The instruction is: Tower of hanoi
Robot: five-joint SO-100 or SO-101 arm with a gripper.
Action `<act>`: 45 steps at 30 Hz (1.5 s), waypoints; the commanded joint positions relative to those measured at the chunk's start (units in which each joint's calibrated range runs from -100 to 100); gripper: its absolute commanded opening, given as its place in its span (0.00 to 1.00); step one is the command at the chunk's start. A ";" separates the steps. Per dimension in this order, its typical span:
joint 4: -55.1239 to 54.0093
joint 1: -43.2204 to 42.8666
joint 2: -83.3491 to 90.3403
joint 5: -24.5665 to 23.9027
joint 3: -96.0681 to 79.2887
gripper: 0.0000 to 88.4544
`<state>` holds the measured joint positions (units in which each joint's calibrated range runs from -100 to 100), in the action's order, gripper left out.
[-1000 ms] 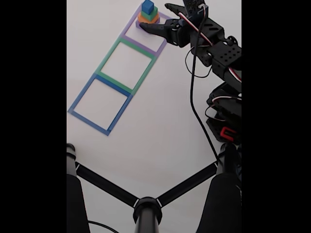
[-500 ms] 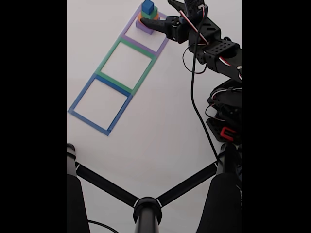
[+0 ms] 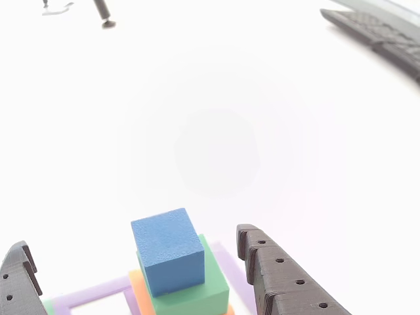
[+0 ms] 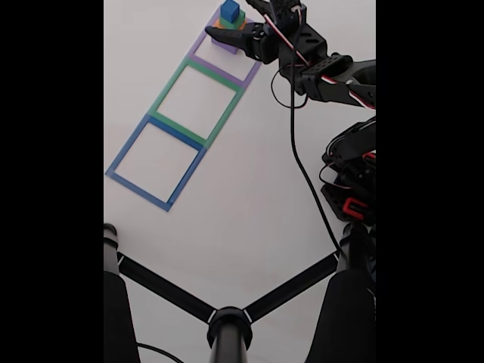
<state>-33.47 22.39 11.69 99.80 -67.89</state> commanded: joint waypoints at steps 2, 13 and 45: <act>-1.62 -0.55 -2.24 0.20 5.60 0.40; -1.94 -1.69 -7.21 0.20 8.41 0.39; -1.86 -3.75 -7.85 0.20 7.14 0.04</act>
<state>-34.03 19.61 2.49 99.80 -61.97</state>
